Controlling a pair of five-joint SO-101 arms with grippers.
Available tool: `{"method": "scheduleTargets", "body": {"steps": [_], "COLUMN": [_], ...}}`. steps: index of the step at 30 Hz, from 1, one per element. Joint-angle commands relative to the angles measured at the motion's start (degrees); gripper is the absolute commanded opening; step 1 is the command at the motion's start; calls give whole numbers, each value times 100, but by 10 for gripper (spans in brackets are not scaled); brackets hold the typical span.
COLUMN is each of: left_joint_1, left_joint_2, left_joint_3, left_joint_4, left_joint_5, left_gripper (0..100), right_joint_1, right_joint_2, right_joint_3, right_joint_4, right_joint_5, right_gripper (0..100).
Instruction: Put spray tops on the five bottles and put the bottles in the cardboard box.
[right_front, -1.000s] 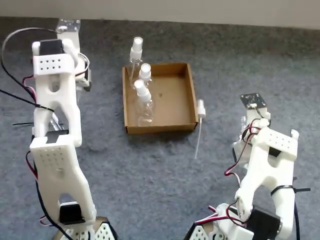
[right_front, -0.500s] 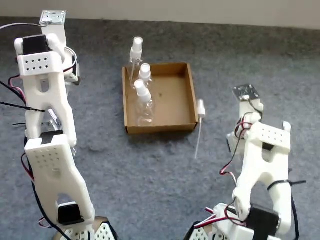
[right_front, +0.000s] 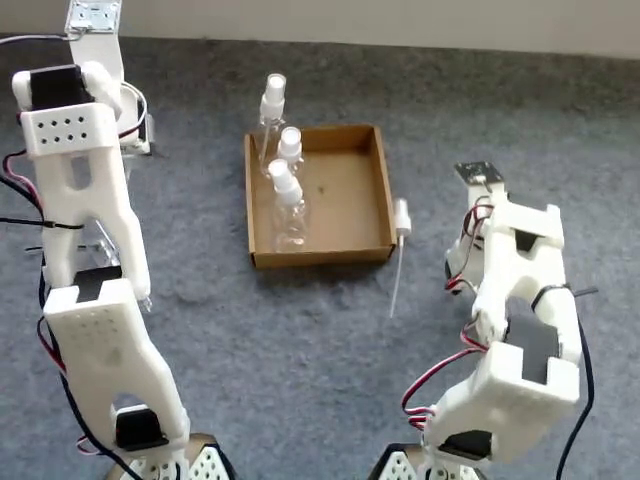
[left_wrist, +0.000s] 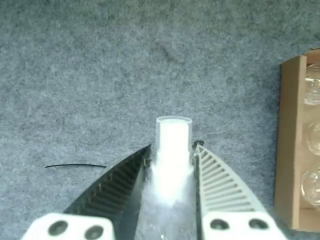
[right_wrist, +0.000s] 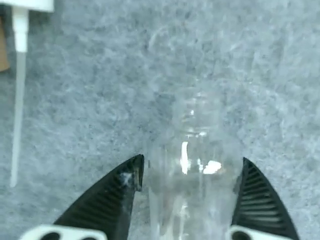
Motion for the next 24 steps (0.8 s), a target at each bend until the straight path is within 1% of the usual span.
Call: {"method": "scheduleTargets", "body": {"steps": [1,7,11,14,18,20,22,24], "left_joint_1": [-40,-40,-57,-48,84,189,409,655], "left_joint_2": [-374,-576,-1147,-1763,-2774,-3301,-3829,-4356], "left_joint_3": [-215,-207,-198,136,1077,1569,2009,2422], "left_joint_4": [26,44,62,62,53,44,35,35], "left_joint_5": [-70,-62,-53,-62,-70,-70,-70,-70], "left_gripper": [80,80,79,79,80,80,80,79], "right_joint_1": [-66,-75,-57,-75,-145,-338,-664,-1165], "right_joint_2": [110,171,-136,-725,-1982,-2738,-3556,-4426], "right_joint_3": [-514,-875,-1305,-1622,-1692,-1596,-1112,-567], "right_joint_4": [-92,-48,681,1200,1490,1543,1543,1446], "right_joint_5": [-53,-26,-44,-62,-589,-765,-941,-1143], "right_gripper": [217,5,5,4,4,4,4,4]}}
